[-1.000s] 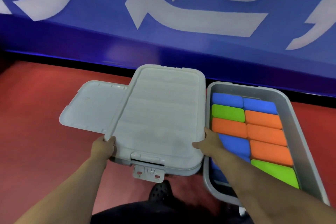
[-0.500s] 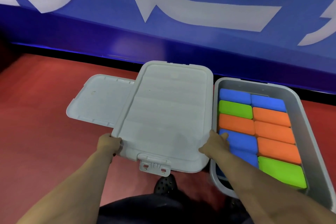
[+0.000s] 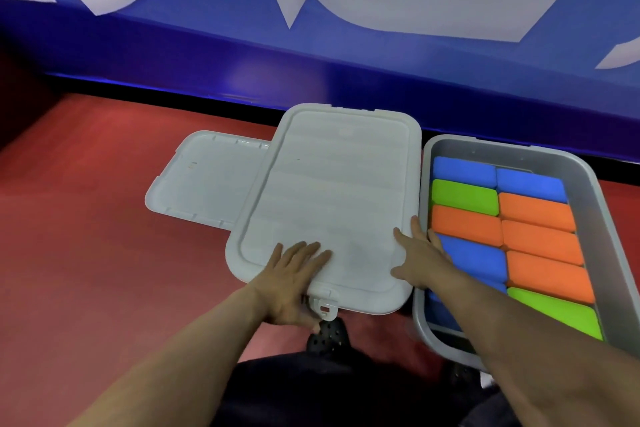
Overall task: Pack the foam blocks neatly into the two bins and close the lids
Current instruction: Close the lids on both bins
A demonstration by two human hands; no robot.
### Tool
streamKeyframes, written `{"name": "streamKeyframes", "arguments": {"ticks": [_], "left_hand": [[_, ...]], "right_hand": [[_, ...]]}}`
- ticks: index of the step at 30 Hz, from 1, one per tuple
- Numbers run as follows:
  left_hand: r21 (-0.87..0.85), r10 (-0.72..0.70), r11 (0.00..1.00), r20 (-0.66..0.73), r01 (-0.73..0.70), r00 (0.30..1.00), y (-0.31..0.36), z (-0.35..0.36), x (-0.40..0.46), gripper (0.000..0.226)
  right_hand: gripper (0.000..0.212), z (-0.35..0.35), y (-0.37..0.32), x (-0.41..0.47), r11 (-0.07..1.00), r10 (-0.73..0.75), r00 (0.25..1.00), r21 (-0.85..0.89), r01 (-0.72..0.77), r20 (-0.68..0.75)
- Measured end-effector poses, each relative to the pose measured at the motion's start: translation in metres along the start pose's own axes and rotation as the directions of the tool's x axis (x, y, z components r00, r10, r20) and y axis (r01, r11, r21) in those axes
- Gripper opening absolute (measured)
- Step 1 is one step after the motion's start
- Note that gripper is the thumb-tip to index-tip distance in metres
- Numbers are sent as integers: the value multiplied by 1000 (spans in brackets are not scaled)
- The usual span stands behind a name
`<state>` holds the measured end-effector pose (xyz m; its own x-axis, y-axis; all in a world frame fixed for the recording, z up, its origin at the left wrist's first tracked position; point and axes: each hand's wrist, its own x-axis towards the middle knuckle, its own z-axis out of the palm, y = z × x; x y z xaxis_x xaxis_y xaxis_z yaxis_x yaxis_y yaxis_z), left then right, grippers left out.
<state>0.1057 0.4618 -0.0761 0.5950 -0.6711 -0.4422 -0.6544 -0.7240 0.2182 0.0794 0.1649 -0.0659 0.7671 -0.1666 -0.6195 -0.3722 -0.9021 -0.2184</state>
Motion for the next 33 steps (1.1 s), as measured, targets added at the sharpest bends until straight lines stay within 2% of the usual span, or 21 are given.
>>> {"name": "streamKeyframes", "arguments": {"ticks": [2,5,7,9,10,12,14,16,20,25,27,29,33], "left_hand": [[190,-52,981,78,36,996,8,11,1,143],[321,-99,943,18,88,995,13,23,4,142],[303,-68,949,-71,86,995,12,27,8,128],[192,-13,980,-184,49,983,5,25,10,106],[154,2,988,-197,29,980,1,21,10,102],[219,-1,975,-113,26,994,-1,16,7,118],[335,-72,939,-24,76,997,6,22,4,137],[359,-105,926,-62,120,993,15,31,3,138],[308,-46,947,-161,94,986,12,36,3,124],[175,46,984,-131,-22,990,-13,29,0,119],[75,23,997,-88,-17,996,-21,14,0,110],[-25,-4,1000,-103,2,995,-24,3,2,96],[-114,-25,993,-76,16,997,-23,-2,4,86]], "right_hand": [[95,0,0,1,1000,-2,1000,12,2,8],[95,0,1,1,1000,-6,1000,15,6,17],[95,-1,2,1,1000,-8,1000,16,7,25],[95,-1,2,2,1000,-7,1000,17,6,28],[95,-1,2,2,1000,-6,1000,19,5,29],[95,0,1,3,1000,-3,1000,31,2,30],[95,1,2,4,999,-4,1000,38,3,29],[95,1,3,5,999,-9,999,44,7,31],[95,2,3,8,999,-11,999,43,10,33],[96,2,3,8,999,-11,999,40,10,32],[96,2,2,7,999,-7,1000,38,6,25],[96,2,1,7,999,-4,1000,38,3,25],[96,2,1,8,999,-4,1000,42,3,25]]}}
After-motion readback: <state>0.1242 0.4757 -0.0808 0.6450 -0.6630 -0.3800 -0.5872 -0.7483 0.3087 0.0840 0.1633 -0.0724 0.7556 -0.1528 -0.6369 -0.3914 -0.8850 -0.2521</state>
